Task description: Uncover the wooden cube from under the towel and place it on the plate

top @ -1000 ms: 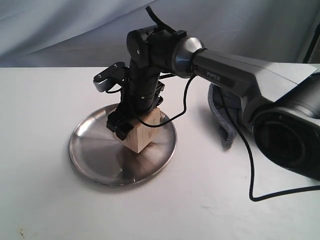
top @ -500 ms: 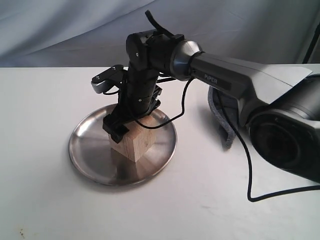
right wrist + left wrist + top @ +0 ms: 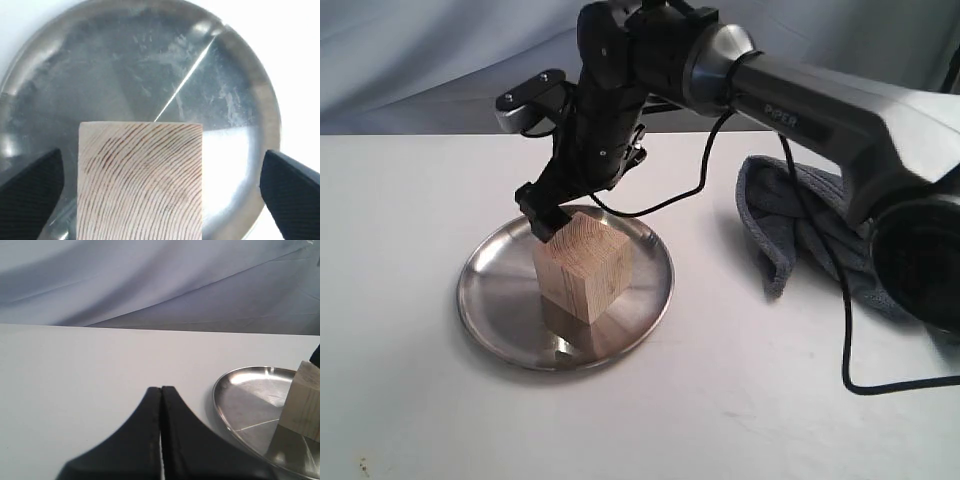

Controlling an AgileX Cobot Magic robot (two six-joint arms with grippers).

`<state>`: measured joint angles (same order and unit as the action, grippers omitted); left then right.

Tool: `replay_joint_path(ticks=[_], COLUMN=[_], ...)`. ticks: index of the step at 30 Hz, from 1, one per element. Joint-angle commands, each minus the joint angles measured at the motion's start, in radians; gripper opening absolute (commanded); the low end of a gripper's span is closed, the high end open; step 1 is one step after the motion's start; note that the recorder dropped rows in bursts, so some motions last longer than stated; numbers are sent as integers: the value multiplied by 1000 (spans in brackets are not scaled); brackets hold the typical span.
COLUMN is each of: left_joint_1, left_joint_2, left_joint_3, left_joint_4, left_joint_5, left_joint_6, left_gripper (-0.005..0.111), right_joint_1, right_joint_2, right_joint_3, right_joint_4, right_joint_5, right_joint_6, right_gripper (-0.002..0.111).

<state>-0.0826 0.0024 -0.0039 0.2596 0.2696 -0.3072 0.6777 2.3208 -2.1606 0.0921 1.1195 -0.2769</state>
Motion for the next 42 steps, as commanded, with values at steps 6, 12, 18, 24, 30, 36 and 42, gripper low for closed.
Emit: replay_joint_path(ticks=[6,12,18,24,30,36,42], left_joint_1=[3,3,3,3,3,3,3], left_joint_2=[-2,-2,-2,-2,-2,-2,-2], left_joint_3=[4,4,4,4,4,4,4], left_joint_4=[-8,-8,-8,-8,-8,-8,-8], left_joint_5=[-12,-12,-12,-12,-12,-12,-12], left_joint_6=[0,3,3,0,0,3,3], left_gripper=[0,0,0,0,0,0,0], right_joint_1=[-6,-6,-40,-95,-175,-251,-308], right_joint_2=[-90,-91,-91,-91,-91,-94,-143], right_joint_3=[-5,-5,-5,-5,-3,3,90], right_joint_4=[-56,-191,-231,-238,-230,-219,-223], right_joint_5=[5,65,90,102,102,102,102], right_joint_6=[-6,-1,70,106,161,204,197], right_gripper=[98,88,46,11,0,0,0])
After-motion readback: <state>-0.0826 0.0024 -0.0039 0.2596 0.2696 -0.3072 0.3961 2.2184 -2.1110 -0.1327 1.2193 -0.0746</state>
